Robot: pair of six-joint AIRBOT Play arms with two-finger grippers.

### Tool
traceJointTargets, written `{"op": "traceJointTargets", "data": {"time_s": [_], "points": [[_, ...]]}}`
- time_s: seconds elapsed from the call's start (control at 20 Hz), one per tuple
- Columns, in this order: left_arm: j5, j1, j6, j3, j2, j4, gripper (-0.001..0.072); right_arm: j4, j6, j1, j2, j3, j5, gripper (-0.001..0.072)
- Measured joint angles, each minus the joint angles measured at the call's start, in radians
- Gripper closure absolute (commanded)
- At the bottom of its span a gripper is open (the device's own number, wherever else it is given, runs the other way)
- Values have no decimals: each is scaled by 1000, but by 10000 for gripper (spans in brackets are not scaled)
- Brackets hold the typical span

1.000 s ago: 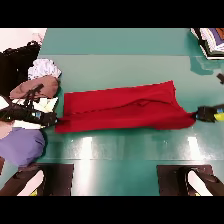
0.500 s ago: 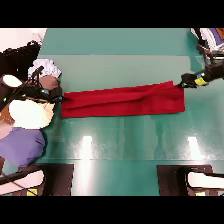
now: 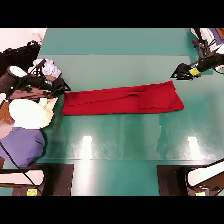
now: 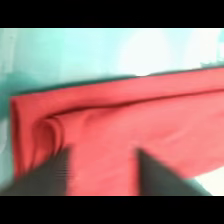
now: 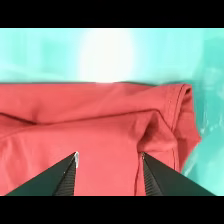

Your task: Fold the shirts.

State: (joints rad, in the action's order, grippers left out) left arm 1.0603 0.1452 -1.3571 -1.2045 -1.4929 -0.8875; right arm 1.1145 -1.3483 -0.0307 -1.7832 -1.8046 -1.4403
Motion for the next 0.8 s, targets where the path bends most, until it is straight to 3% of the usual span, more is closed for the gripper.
{"op": "traceJointTargets", "data": {"time_s": [0.05, 0.1, 0.15, 0.4, 0.6, 0.65, 0.7, 0.8], "points": [[31, 0, 9, -21, -2, 4, 684, -6, 8, -22, -5, -2, -25, 237], [53, 0, 19, -37, -3, 10, 684, -10, 17, -45, -7, 4, -43, 181], [71, 0, 26, -48, -4, 22, 684, -18, 25, -69, -8, 16, -64, 74], [119, -68, 44, -74, -6, 69, 685, -75, 66, -192, -33, 154, -104, 76], [83, -189, 41, -79, -6, 79, 685, -192, 118, -228, -90, 241, -87, 78], [64, -220, 33, -79, -7, 81, 684, -220, 130, -222, -103, 250, -88, 85], [46, -247, 23, -79, -8, 82, 684, -243, 139, -210, -115, 257, -89, 142], [11, -296, 8, -79, -11, 84, 685, -252, 164, -180, -132, 267, -78, 344]]}}
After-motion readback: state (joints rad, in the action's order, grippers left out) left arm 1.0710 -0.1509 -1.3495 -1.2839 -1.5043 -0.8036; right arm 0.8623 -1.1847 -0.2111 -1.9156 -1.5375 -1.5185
